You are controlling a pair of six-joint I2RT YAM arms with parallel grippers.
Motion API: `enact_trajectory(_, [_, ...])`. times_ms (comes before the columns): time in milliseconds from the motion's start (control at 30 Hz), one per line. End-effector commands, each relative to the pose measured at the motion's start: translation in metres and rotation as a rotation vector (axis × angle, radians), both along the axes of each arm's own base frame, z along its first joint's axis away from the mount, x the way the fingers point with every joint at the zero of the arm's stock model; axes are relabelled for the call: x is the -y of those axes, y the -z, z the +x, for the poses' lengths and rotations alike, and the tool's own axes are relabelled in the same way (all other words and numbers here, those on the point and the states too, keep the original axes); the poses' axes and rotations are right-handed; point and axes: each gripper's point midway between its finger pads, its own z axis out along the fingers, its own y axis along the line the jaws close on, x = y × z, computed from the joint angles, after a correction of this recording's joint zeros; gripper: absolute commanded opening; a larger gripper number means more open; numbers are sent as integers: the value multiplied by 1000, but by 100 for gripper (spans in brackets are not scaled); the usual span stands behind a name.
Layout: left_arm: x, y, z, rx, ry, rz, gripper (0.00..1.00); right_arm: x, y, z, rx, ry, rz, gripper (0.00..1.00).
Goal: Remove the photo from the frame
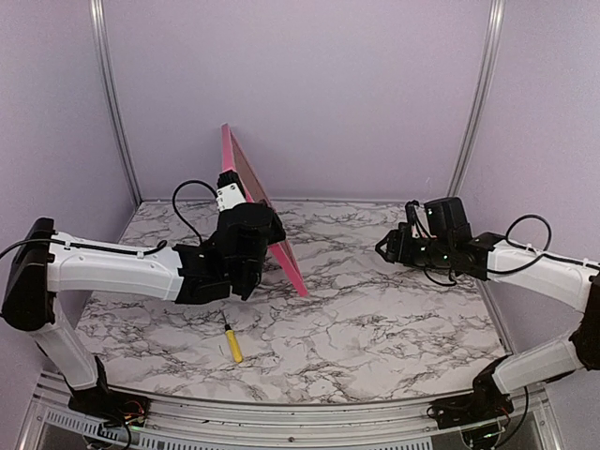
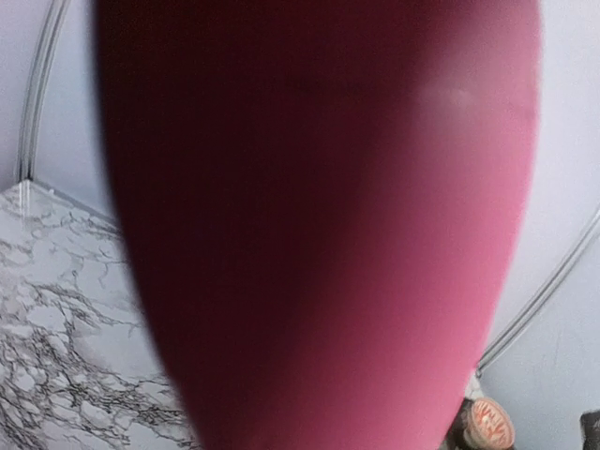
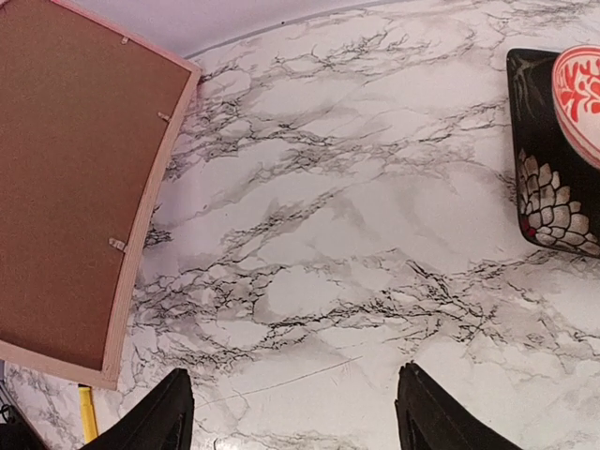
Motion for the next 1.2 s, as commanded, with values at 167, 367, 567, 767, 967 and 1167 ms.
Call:
enact_trajectory(167, [40, 118, -13, -462, 343, -519, 0, -9, 7, 11, 35, -28, 30, 72])
enact_trajectory(367, [45, 162, -27, -605, 309, -647, 0, -13, 28, 17, 11, -39, 8, 72])
enact_trajectory(567, [38, 178, -33, -620, 201, -744, 0, -2, 61, 36, -64, 29, -63, 75])
enact_trajectory(767, [29, 191, -41, -632, 137, -788, 0, 2, 75, 41, -101, 58, -76, 87])
enact_trajectory(967, [25, 190, -49, -634, 128, -810, 10, 0, 83, 58, -94, 42, -55, 95])
enact_trajectory(1167, [45, 204, -63, -722, 163, -833, 38, -12, 99, 86, -103, 13, -87, 94])
